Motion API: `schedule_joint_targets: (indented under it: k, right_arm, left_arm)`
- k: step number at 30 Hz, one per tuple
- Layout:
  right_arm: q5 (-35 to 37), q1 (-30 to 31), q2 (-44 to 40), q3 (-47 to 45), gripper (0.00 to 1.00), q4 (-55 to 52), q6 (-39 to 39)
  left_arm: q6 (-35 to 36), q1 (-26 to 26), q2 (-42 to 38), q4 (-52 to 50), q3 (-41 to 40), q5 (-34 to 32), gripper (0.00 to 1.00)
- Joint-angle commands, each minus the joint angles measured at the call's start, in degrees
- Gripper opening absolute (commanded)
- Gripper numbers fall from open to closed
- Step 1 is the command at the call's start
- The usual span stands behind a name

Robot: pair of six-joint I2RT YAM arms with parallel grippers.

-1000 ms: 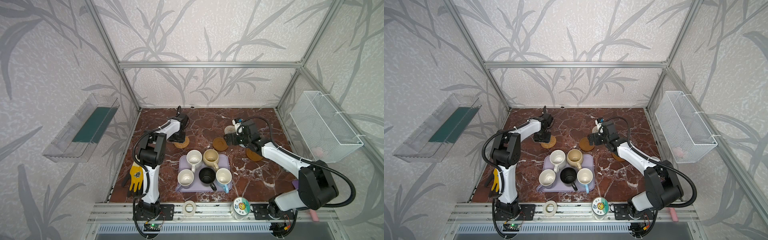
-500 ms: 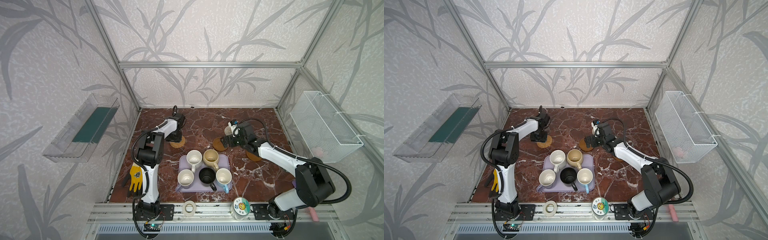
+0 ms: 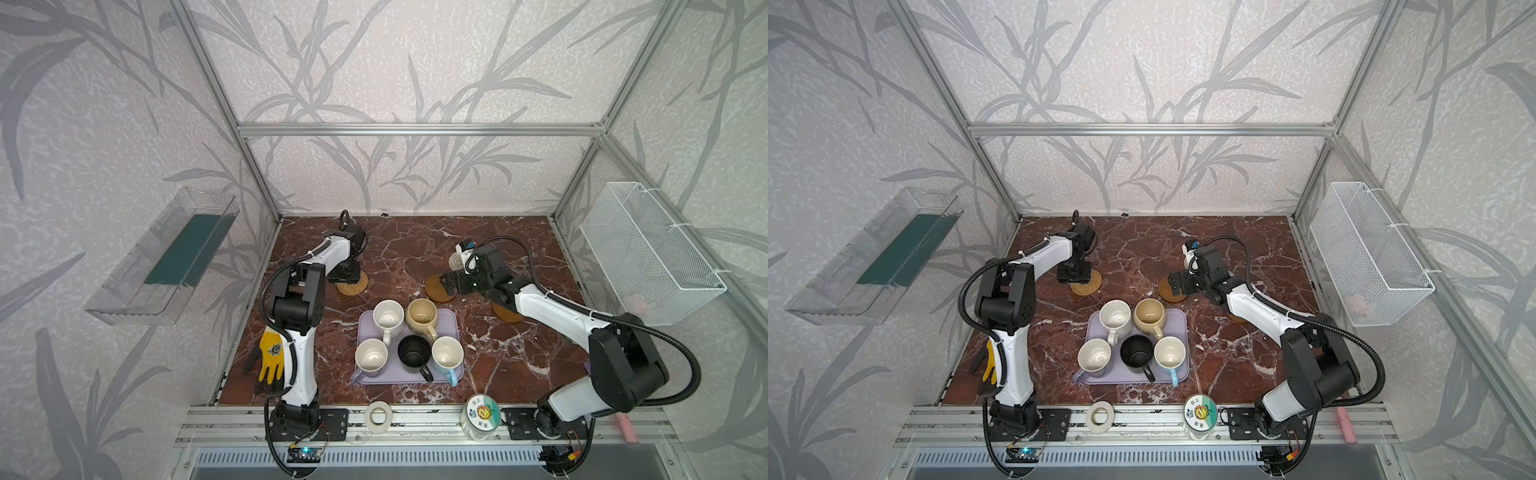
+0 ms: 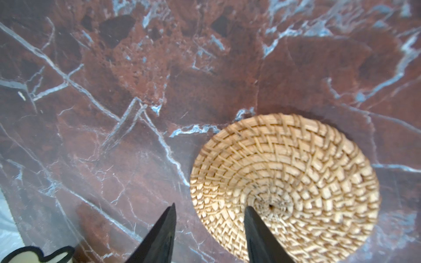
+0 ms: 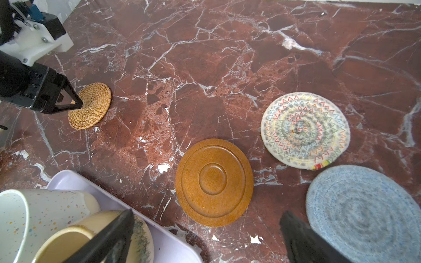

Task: Place cups on coasters
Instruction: Move the coaster to the middle-left of the table, then move the coaster to the top-center of the table.

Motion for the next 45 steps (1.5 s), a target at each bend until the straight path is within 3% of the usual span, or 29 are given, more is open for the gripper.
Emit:
schedule_joint_targets:
  k: [1,8,16,22,26,39,45]
  right_arm:
    - [1.13,0.24,-0.93,2.01,1.00,-1.17,0.31]
    - [4.50,0.10,-1.56,2.13,1.00,-5.36,2.06]
    - [4.73,-1.26,1.60,4.17,0.97,-11.99,5.25]
    - [4.85,-2.76,2.29,3.70,0.96,-12.57,7.33]
    - [3.47,-3.51,2.97,4.19,0.92,-14.05,7.22]
    - [3.05,-6.39,0.30,1.86,0.91,-13.52,7.35]
    - [2.29,-6.57,0.21,0.99,0.91,-13.10,7.81]
  left_arm:
    - [-1.51,-0.09,-3.54,-3.89,3.27,-1.17,0.54]
    - [-1.42,-2.29,-7.44,-6.70,8.06,0.97,0.65]
    - [-0.59,-8.95,-8.79,-0.90,9.55,18.69,0.82]
    - [2.39,-16.01,-1.15,-1.31,15.82,21.22,0.83]
    - [2.25,-17.76,3.27,0.06,18.62,24.40,0.80]
    - [3.28,-23.22,15.88,0.22,26.94,20.27,0.77]
    - [1.98,-24.75,17.48,0.98,28.06,20.26,0.77]
